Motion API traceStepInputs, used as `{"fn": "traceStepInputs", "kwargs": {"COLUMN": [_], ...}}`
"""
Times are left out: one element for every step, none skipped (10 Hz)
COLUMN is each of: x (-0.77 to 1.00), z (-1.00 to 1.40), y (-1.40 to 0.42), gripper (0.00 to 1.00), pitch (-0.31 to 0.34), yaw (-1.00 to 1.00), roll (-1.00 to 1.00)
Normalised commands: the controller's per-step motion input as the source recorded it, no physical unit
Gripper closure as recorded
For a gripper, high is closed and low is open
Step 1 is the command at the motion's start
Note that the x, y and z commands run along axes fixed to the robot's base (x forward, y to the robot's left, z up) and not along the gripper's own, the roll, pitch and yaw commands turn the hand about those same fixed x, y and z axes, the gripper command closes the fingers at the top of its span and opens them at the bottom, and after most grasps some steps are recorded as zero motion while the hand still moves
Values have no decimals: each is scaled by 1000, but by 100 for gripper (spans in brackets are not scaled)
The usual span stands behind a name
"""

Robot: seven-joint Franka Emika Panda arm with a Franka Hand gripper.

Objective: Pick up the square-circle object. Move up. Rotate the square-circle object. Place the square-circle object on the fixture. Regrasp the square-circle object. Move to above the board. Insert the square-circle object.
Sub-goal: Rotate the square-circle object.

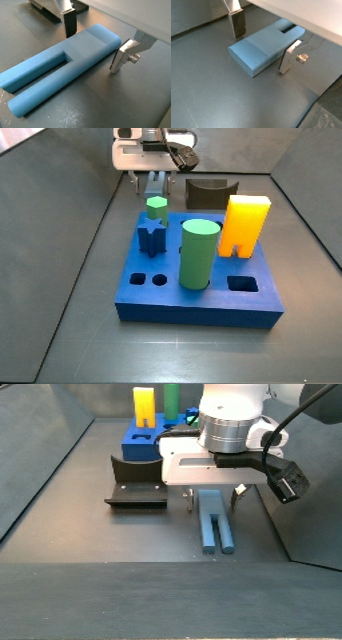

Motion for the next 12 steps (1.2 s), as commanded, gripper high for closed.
{"fn": "traceStepInputs", "kwargs": {"x": [0,-9,-18,-11,-13,-15,-17,-19,-24,-23,0,-8], "z": [1000,1000,1000,1000,1000,1000,1000,1000,908,801,0,-142], "y": [0,0,2,5,6,8,3,3,-2,-8,0,3], "gripper": [0,0,0,0,0,0,0,0,0,0,0,0], "pitch": [0,13,50,77,101,114,125,133,139,140,0,1], "yaw": [0,0,-5,-11,-13,-13,-7,-3,5,14,1000,1000], "roll": [0,0,14,28,45,66,92,112,136,147,0,1]}}
